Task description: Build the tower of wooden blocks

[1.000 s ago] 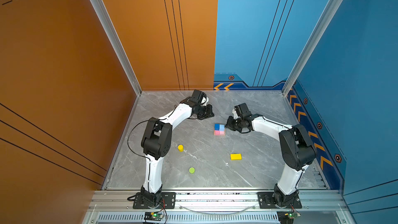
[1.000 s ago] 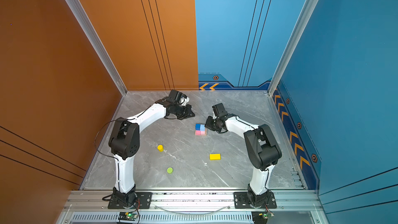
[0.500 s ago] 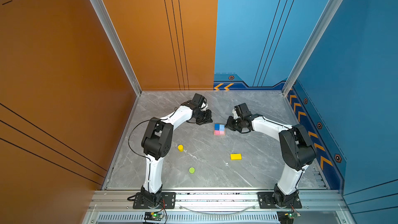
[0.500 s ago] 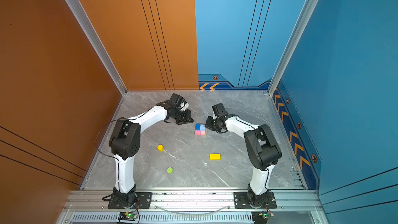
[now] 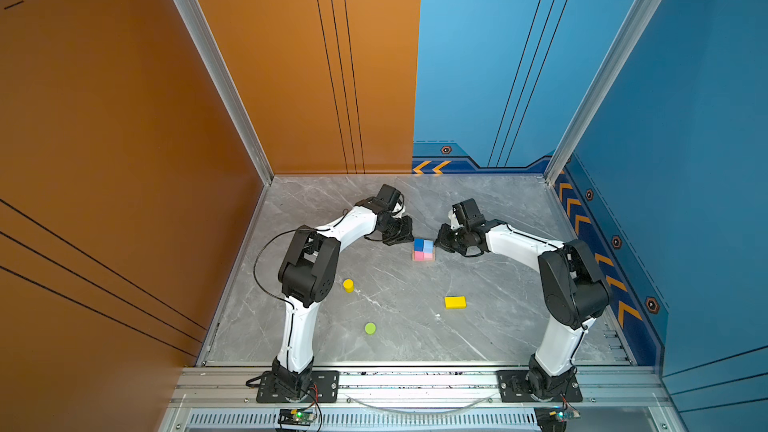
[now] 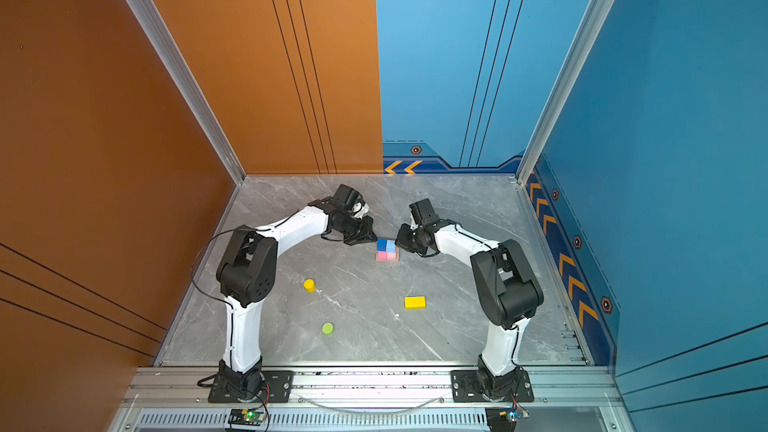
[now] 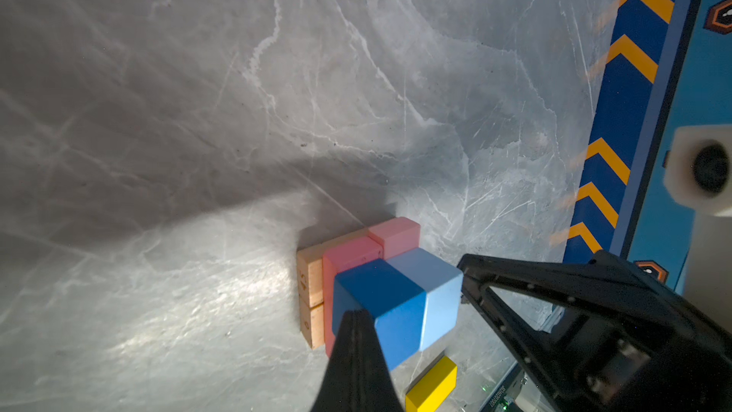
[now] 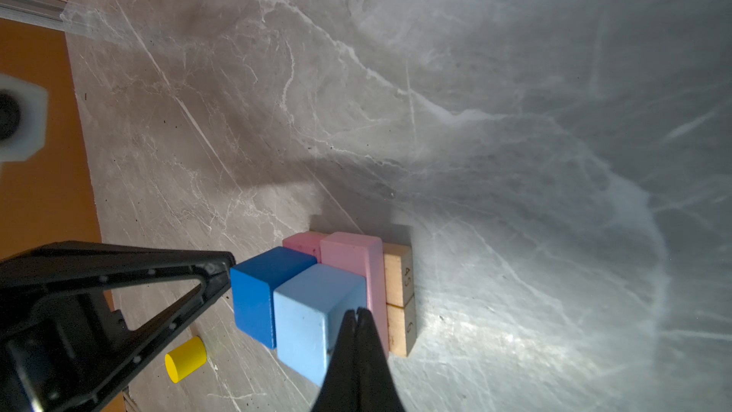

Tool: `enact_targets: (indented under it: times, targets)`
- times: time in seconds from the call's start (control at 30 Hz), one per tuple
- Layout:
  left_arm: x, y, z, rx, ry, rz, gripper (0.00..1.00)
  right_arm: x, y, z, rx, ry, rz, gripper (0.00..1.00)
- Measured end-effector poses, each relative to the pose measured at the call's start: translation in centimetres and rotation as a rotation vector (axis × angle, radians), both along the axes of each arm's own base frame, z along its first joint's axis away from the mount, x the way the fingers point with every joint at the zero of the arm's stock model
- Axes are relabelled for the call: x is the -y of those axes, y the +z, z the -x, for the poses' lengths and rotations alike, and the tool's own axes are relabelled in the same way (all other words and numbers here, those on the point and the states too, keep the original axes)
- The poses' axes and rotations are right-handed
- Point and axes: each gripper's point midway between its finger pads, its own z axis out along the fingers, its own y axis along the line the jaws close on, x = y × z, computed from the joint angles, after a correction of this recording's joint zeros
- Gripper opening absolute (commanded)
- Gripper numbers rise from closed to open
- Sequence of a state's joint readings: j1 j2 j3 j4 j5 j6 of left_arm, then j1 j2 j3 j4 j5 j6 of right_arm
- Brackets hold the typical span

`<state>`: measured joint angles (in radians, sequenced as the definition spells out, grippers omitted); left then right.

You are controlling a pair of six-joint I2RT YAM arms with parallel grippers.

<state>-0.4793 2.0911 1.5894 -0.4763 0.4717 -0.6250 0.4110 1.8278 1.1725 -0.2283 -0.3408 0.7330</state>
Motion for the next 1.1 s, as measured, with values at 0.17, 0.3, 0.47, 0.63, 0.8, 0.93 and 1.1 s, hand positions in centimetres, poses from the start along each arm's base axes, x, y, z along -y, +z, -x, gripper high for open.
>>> enact_targets:
  times: [0.17, 0.3, 0.47, 0.63, 0.8, 0.93, 1.1]
  targets:
    - [0.11, 0.0, 0.08, 0.0, -0.002, 0.0, 0.0, -0.01, 0.01, 0.0, 0.0, 0.0, 0.0, 0.0]
    - [0.38, 0.0, 0.28, 0.0, -0.009, 0.0, 0.0, -0.02, 0.01, 0.01, 0.0, 0.001, -0.001, 0.0]
    - [0.52, -0.01, 0.41, -0.001, -0.012, 0.0, 0.0, -0.06, 0.03, 0.02, -0.001, 0.002, -0.003, 0.0]
    - [0.51, -0.06, 0.44, -0.004, -0.01, 0.0, 0.0, -0.06, 0.03, 0.03, -0.001, 0.002, -0.003, 0.0]
    - [0.46, -0.16, 0.53, -0.008, -0.01, -0.002, 0.0, -0.08, 0.02, 0.04, -0.002, 0.003, -0.004, 0.0]
    - [0.42, -0.24, 0.6, -0.011, -0.01, -0.004, 0.0, -0.12, 0.03, 0.07, -0.002, 0.005, -0.006, 0.0]
    - [0.34, -0.37, 0.73, -0.016, -0.01, -0.008, 0.0, -0.21, 0.02, 0.13, -0.005, 0.009, -0.011, 0.0]
